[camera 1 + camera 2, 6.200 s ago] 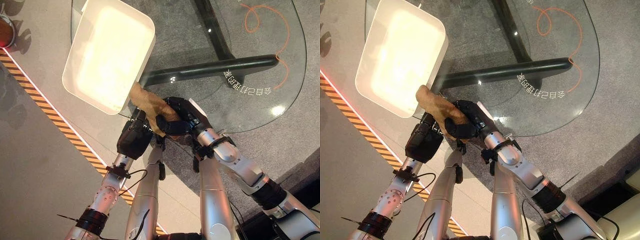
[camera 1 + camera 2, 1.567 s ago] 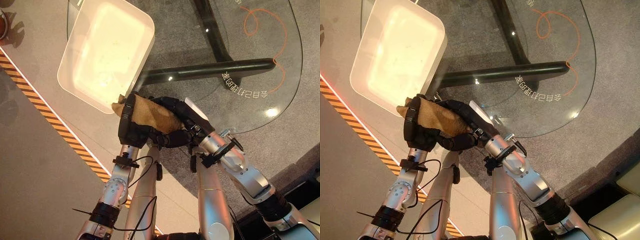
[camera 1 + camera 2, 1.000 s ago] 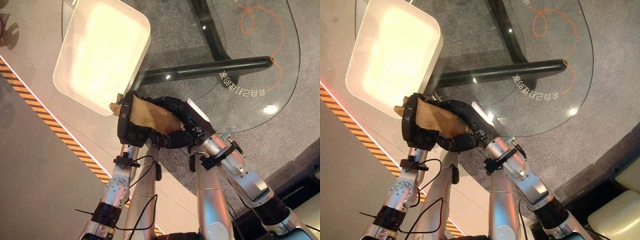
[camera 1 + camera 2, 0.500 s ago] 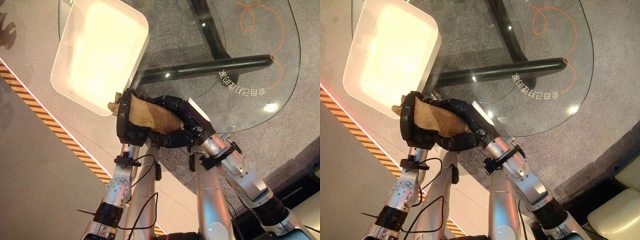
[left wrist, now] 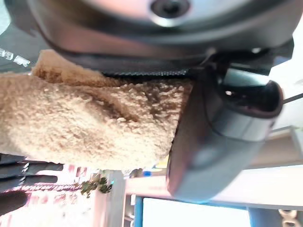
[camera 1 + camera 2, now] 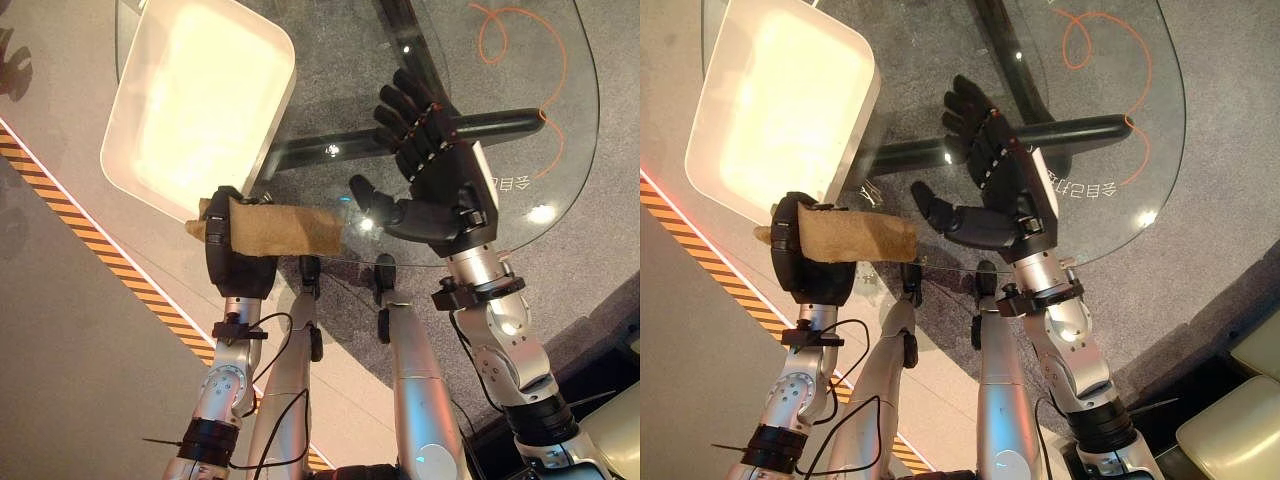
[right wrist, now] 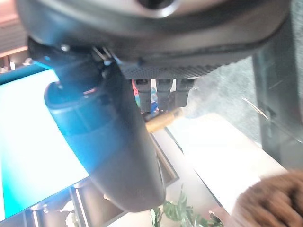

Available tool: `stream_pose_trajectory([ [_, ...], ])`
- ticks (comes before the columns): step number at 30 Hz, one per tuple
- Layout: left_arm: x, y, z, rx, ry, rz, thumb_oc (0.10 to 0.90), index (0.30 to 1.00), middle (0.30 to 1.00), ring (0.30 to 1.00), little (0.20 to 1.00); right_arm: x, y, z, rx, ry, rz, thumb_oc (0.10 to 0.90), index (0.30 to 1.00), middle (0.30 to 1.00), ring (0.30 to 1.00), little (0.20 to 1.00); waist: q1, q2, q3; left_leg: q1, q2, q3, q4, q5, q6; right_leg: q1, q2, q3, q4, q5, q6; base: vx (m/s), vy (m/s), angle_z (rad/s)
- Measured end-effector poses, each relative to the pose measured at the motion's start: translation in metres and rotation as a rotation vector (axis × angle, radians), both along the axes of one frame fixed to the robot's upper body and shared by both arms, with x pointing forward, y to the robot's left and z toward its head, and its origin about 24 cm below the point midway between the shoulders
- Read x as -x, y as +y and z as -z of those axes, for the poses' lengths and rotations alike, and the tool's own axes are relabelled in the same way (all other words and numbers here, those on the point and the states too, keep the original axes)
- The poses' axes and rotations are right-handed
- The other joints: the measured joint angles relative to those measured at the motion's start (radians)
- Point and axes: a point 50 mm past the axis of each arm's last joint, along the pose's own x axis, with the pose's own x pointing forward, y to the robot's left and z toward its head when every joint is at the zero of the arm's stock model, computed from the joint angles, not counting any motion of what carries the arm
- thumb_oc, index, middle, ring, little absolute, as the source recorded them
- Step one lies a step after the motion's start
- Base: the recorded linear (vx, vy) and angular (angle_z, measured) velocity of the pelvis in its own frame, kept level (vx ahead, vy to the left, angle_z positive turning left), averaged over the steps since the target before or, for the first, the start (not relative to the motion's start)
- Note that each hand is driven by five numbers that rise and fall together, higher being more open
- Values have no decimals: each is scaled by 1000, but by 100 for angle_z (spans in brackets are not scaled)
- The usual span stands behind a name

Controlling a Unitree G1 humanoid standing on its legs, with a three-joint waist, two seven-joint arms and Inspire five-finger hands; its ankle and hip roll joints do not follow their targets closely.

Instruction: Wipe the table with a cloth and put it in the basket.

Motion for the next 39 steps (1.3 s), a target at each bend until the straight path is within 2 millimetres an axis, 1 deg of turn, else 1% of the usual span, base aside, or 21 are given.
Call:
stream_pose_trajectory([
  [4, 0, -2, 0, 1, -2, 8, 100, 300, 300, 300, 200, 1, 4, 4, 0, 15, -17, 800, 900, 900, 900, 900, 0, 0, 0, 0, 0, 1, -1, 0, 0, -1, 0, 2, 0, 0, 0, 0, 0, 0],
  [12, 0, -1, -1, 1, -14, 3, 100, 300, 300, 300, 200, 1, 5, 4, -5, 16, -17, 800, 900, 900, 900, 900, 0, 0, 0, 0, 1, 12, -2, 0, 0, -6, 2, 11, 2, 0, 0, 0, 1, -1],
  [14, 0, 0, -1, -1, -15, -7, 100, 300, 300, 300, 200, 1, 4, 4, -4, 16, -17, 800, 900, 900, 900, 900, -1, 0, 0, 0, 1, 12, -2, 0, 0, -6, 2, 12, 2, 0, 0, 0, 0, 0],
  [17, 1, 5, -2, -38, -29, -73, 100, 300, 300, 300, 200, 1, 4, 5, -2, 18, -15, 800, 900, 900, 900, 900, -1, 0, 0, 0, 2, 12, -2, 0, 0, -6, 2, 12, 2, 0, 0, 0, 0, 0],
  [20, 2, 15, -5, -107, -57, -171, 100, 300, 300, 300, 200, 0, 4, 6, 7, 36, -8, 800, 900, 900, 900, 900, -1, 0, 0, 2, 1, 14, -1, 0, 0, -6, 2, 13, 4, 0, 0, 9, 31, -1],
  [23, 4, 29, -13, -223, -97, -293, 100, 300, 300, 300, 200, -2, 3, 10, 40, 82, 1, 800, 900, 900, 900, 900, 0, 1, 0, 7, 1, 15, -1, 0, 0, -3, 2, 15, 7, 0, 0, 18, 53, -1],
  [26, 9, 45, -31, -334, -141, -433, 100, 300, 300, 300, 200, -3, 0, 19, 68, 146, 13, 800, 900, 900, 900, 900, 2, 2, 0, 16, 1, 18, -2, 0, 0, 1, 2, 18, 12, 0, 1, 25, 57, -1],
  [30, 17, 66, -64, -546, -148, -672, 100, 300, 300, 300, 200, -4, -3, 34, 121, 238, 26, 800, 900, 900, 900, 900, 3, 9, 0, 22, -1, 19, -1, 2, -3, 1, 1, 22, 24, -2, 1, 21, 73, 0],
  [32, 18, 74, -75, -679, -100, -800, 100, 300, 300, 300, 200, -5, -6, 44, 185, 287, 55, 800, 900, 900, 900, 900, 4, 14, 0, 30, -3, 19, -3, 0, -8, 1, 0, 29, 38, -7, -1, 21, 83, -1],
  [33, 18, 75, -76, -706, -83, -828, 100, 300, 300, 300, 200, -6, -7, 47, 200, 305, 63, 800, 900, 900, 900, 900, 5, 14, 0, 33, -4, 20, -3, 0, -8, 1, 0, 32, 42, -8, -1, 24, 87, -4],
  [35, 19, 79, -82, -806, -16, -953, 100, 300, 300, 300, 200, -9, -13, 62, 298, 378, 98, 800, 900, 900, 900, 900, 8, 25, -1, 39, -7, 23, -11, -4, -4, -4, -1, 42, 53, -13, -2, 22, 79, -5],
  [38, 21, 81, -86, -888, 32, -1082, 100, 300, 300, 300, 200, -13, -20, 81, 357, 474, 126, 800, 900, 900, 900, 900, 11, 28, -1, 38, -6, 24, -20, -4, -4, -15, 0, 45, 59, -14, -4, 22, 60, -3],
  [39, 20, 81, -89, -928, 51, -1135, 100, 300, 300, 300, 200, -14, -23, 91, 384, 528, 135, 800, 900, 900, 900, 900, 12, 29, -1, 37, -4, 24, -21, -4, -4, -16, 1, 45, 61, -16, -7, 23, 81, 0],
])
